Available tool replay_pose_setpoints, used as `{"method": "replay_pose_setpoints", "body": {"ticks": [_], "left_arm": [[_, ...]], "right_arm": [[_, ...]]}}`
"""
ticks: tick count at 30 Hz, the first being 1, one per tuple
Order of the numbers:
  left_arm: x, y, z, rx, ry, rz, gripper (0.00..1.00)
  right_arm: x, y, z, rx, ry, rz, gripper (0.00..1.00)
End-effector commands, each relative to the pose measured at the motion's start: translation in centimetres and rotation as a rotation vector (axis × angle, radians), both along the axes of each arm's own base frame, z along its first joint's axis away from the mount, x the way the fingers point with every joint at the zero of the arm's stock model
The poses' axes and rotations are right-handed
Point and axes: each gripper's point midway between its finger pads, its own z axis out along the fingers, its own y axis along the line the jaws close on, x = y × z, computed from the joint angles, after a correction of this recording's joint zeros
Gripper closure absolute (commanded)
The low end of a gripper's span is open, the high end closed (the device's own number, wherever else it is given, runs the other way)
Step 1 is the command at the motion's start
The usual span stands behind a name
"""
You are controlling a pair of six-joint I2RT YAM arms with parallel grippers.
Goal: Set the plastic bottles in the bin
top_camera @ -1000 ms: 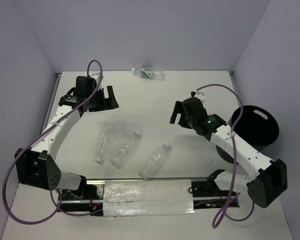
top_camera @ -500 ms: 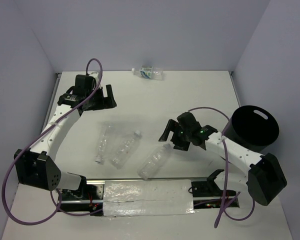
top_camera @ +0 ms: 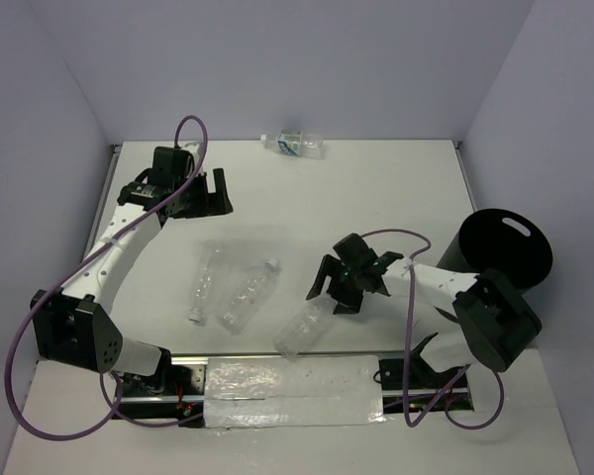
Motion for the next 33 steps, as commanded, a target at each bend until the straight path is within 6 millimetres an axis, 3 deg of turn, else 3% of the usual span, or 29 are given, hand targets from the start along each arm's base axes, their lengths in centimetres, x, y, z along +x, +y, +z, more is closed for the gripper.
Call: {"method": "replay_pose_setpoints", "body": {"ticks": [1, 6, 9, 10, 11, 12, 13, 15, 16, 17, 18, 20, 22, 23, 24, 25, 27, 29, 33], "left_arm": [[0.6, -0.4, 1.7, 0.007, -0.051, -0.025, 0.01], [0.4, -0.5, 1.9, 0.011, -0.054, -0.033, 0.01], [0.4, -0.3, 1.9, 0.024, -0.054, -0.020, 0.01], [0.4, -0.2, 2.0, 0.026, -0.056, -0.018, 0.01], [0.4, -0.2, 2.1, 0.025, -0.059, -0.018, 0.01], [0.4, -0.2, 2.2, 0.025, -0.058, -0.016, 0.01], [0.4, -0.2, 2.2, 0.024, -0.059, -0.015, 0.01], [0.4, -0.2, 2.5, 0.024, -0.064, -0.016, 0.01], [0.5, -0.3, 2.8, 0.018, -0.069, -0.018, 0.01], [0.5, -0.4, 2.9, 0.014, -0.070, -0.022, 0.01], [0.5, -0.5, 3.1, 0.013, -0.072, -0.028, 0.01], [0.6, -0.7, 3.6, 0.006, -0.082, -0.031, 0.01], [0.7, -0.8, 4.1, -0.001, -0.093, -0.036, 0.01], [0.8, -1.0, 4.2, -0.004, -0.097, -0.039, 0.01], [0.8, -1.1, 4.4, -0.010, -0.101, -0.044, 0.01], [0.9, -1.2, 4.6, -0.014, -0.106, -0.045, 0.01], [1.0, -1.4, 4.8, -0.021, -0.106, -0.053, 0.01], [1.0, -1.4, 4.7, -0.021, -0.097, -0.055, 0.01], [1.1, -1.7, 4.6, -0.035, -0.102, -0.061, 0.01]], "right_arm": [[1.7, 1.5, 1.3, 0.024, -0.058, 0.007, 0.17], [2.4, 1.0, 2.0, -0.020, -0.089, -0.002, 0.47], [3.4, 0.1, 4.2, -0.079, -0.153, -0.004, 0.53], [4.8, 0.4, 6.5, -0.078, -0.214, -0.007, 0.53], [4.6, -0.7, 7.9, -0.131, -0.240, 0.014, 0.54], [7.1, -1.4, 11.4, -0.180, -0.356, -0.034, 0.54], [6.9, -3.4, 12.7, -0.273, -0.384, -0.017, 0.54], [8.6, -5.9, 17.0, -0.392, -0.496, -0.060, 0.54], [10.7, -8.1, 22.3, -0.489, -0.646, -0.129, 0.54], [10.6, -10.2, 24.1, -0.591, -0.668, -0.150, 0.55], [11.6, -13.1, 29.2, -0.693, -0.783, -0.274, 0.55], [11.3, -16.9, 33.3, -0.887, -0.854, -0.326, 0.56], [10.4, -21.5, 39.0, -1.104, -0.948, -0.502, 0.56], [9.3, -23.3, 40.8, -1.157, -0.973, -0.574, 0.55], [8.8, -24.8, 41.0, -1.233, -0.960, -0.617, 0.55], [8.2, -26.1, 43.4, -1.278, -0.978, -0.710, 0.55], [5.9, -29.3, 45.0, -1.298, -1.014, -0.823, 0.55], [3.5, -31.3, 44.9, -1.343, -1.004, -0.853, 0.55], [1.5, -34.2, 44.8, -1.360, -0.958, -0.950, 0.55]]}}
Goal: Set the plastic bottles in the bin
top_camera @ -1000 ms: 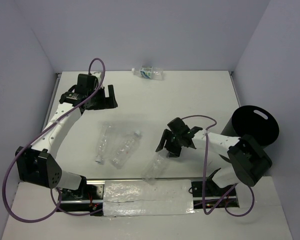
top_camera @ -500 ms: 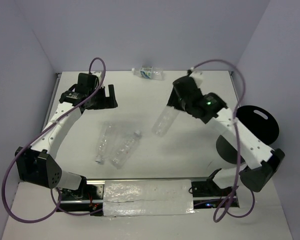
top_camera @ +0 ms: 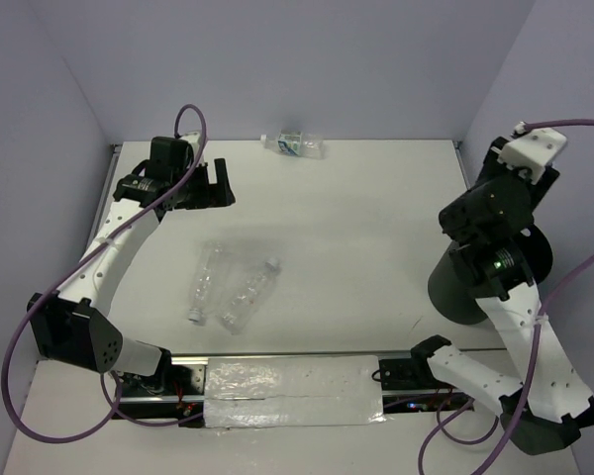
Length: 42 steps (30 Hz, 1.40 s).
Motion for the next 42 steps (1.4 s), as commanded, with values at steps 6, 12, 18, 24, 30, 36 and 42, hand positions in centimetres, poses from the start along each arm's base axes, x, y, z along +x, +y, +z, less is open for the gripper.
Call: {"method": "replay_pose_setpoints", "body": {"ticks": [6, 12, 18, 24, 30, 36, 42], "left_arm": [[0.7, -1.5, 0.9, -0.047, -0.021, -0.043, 0.01], [0.7, -1.4, 0.7, -0.042, -0.019, -0.040, 0.01], [0.4, -1.4, 0.6, -0.036, -0.010, -0.046, 0.01], [0.2, -0.9, -0.1, -0.004, 0.009, -0.027, 0.01], [-1.2, 1.0, -3.3, 0.084, 0.092, 0.058, 0.03], [-5.5, -1.4, -7.0, 0.205, 0.142, 0.010, 0.08], [-10.2, -5.7, -10.2, 0.228, 0.218, -0.106, 0.09]], "right_arm": [[-5.0, -4.4, 0.4, 0.034, -0.040, -0.189, 0.54], [-4.6, -4.9, -3.7, 0.044, 0.033, -0.191, 0.53], [-3.6, -4.9, -7.6, 0.069, 0.096, -0.176, 0.00], [-2.3, -4.0, -5.3, 0.126, 0.047, -0.081, 0.00], [1.3, 1.6, -4.4, 0.270, 0.134, 0.240, 0.00], [5.4, 12.1, -8.2, 0.374, 0.305, 0.557, 0.00], [6.8, 19.1, -11.3, 0.502, 0.375, 0.778, 0.00]]}}
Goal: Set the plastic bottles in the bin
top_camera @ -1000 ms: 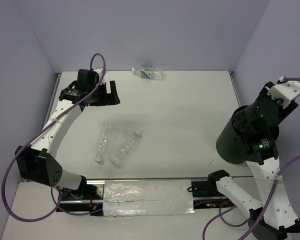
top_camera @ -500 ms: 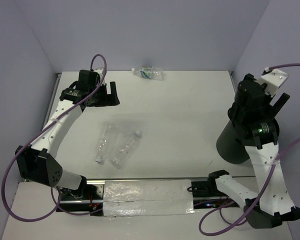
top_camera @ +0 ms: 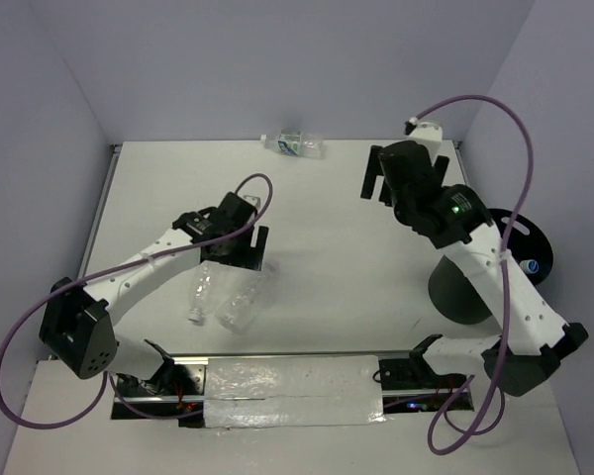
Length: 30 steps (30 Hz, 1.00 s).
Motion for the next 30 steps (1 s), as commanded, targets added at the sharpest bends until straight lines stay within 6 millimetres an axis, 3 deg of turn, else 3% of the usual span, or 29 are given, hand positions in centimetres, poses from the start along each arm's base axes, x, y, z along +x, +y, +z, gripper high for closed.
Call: {"method": "replay_pose_setpoints", "body": {"ticks": [1, 8, 12, 19, 22, 23, 25, 26, 28, 30], "left_arm": [[-1.1, -0.4, 0.1, -0.011, -0.013, 0.025, 0.10], [-3.7, -2.5, -3.3, 0.019, 0.092, -0.064, 0.12], [-5.0, -3.4, -5.2, 0.065, 0.155, -0.085, 0.08], [-5.9, -2.1, -8.8, 0.192, 0.211, -0.014, 0.05], [-6.0, -2.0, -9.6, 0.217, 0.216, -0.010, 0.19], [-5.9, -2.1, -9.6, 0.217, 0.212, -0.013, 0.32], [-5.8, -2.5, -9.1, 0.207, 0.198, -0.024, 0.49], [-5.6, -2.8, -8.6, 0.188, 0.189, -0.028, 0.65], [-5.4, -3.4, -7.4, 0.156, 0.167, -0.055, 0.79], [-5.4, -5.0, -5.6, 0.073, 0.160, -0.116, 0.82]], "right_arm": [[-0.7, 3.2, -0.8, 0.132, 0.035, 0.110, 0.00], [-0.9, 3.3, -1.2, 0.134, 0.049, 0.118, 0.00], [-1.1, 3.1, -1.2, 0.140, 0.044, 0.108, 0.00], [-1.1, 3.5, -2.1, 0.145, 0.067, 0.109, 0.00], [-1.2, 3.7, -2.5, 0.155, 0.081, 0.113, 0.00], [-1.3, 3.8, -2.6, 0.163, 0.087, 0.115, 0.00], [-1.4, 4.1, -3.0, 0.172, 0.101, 0.126, 0.00], [-1.6, 4.5, -3.3, 0.190, 0.114, 0.144, 0.00], [-1.6, 5.3, -3.5, 0.216, 0.132, 0.174, 0.00], [-2.0, 7.2, -3.9, 0.265, 0.173, 0.252, 0.00]]}}
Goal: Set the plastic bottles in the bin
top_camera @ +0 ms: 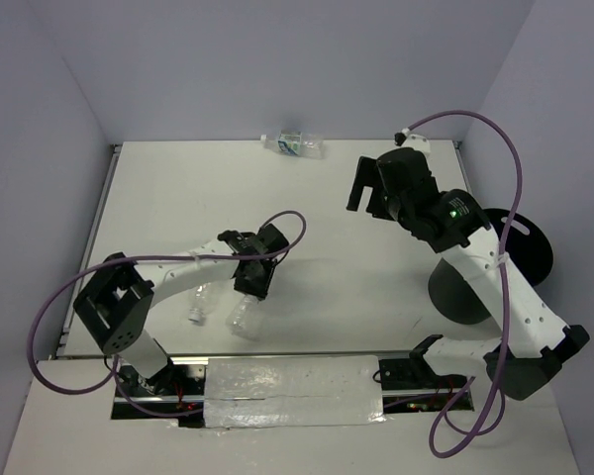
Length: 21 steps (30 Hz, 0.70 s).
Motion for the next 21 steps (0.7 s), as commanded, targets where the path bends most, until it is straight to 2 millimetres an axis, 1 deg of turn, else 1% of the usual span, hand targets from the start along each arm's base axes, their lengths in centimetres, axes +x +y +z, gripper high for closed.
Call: {"method": "replay_pose_setpoints", "body": {"ticks": [1, 2, 3, 5, 6, 7, 8, 9, 10, 12, 15, 16, 19, 20, 21], "left_arm": [[0.4, -2.6, 4.2, -0.156, -0.055, -0.091, 0.82], [0.7, -3.7, 5.9, -0.218, -0.078, -0.119, 0.81], [0.2, -4.7, 7.2, -0.283, -0.070, -0.158, 0.81], [0.2, -6.0, 11.0, -0.392, -0.129, -0.215, 0.79], [-0.1, -6.5, 12.5, -0.442, -0.140, -0.240, 0.79], [-0.2, -6.9, 13.4, -0.466, -0.149, -0.254, 0.78], [0.0, -7.4, 14.8, -0.498, -0.167, -0.265, 0.77], [0.0, -7.6, 15.5, -0.518, -0.174, -0.270, 0.77], [-0.2, -8.1, 16.2, -0.548, -0.168, -0.284, 0.77], [-0.3, -8.9, 17.4, -0.590, -0.168, -0.296, 0.77], [-0.5, -9.8, 18.4, -0.643, -0.161, -0.317, 0.77], [-0.6, -10.2, 18.6, -0.662, -0.159, -0.327, 0.77], [-0.6, -10.6, 19.1, -0.689, -0.160, -0.331, 0.77], [-0.7, -10.8, 19.2, -0.698, -0.157, -0.335, 0.77], [-0.7, -10.9, 19.4, -0.704, -0.157, -0.336, 0.77]], "right_arm": [[-0.8, 2.9, -0.1, 0.103, 0.047, 0.111, 0.00], [-0.8, 3.7, -0.4, 0.127, 0.065, 0.132, 0.00], [-1.1, 4.9, -0.4, 0.169, 0.085, 0.184, 0.00], [-1.0, 6.4, -0.1, 0.233, 0.091, 0.218, 0.00], [-1.1, 7.7, 0.4, 0.288, 0.089, 0.263, 0.00], [-1.1, 8.3, 0.2, 0.317, 0.098, 0.281, 0.00], [-1.1, 9.1, 0.3, 0.357, 0.107, 0.290, 0.00], [-0.9, 9.9, 0.6, 0.398, 0.098, 0.306, 0.00], [-1.1, 10.7, 0.1, 0.442, 0.130, 0.316, 0.01], [-0.8, 11.5, -0.2, 0.480, 0.137, 0.315, 0.03], [-0.4, 11.9, -1.5, 0.504, 0.163, 0.291, 0.06], [-0.2, 11.9, -1.7, 0.509, 0.164, 0.280, 0.08], [-0.1, 12.2, -2.4, 0.507, 0.181, 0.283, 0.11], [-0.1, 12.3, -2.6, 0.507, 0.183, 0.286, 0.13], [0.0, 12.3, -3.1, 0.501, 0.195, 0.282, 0.14]]}}
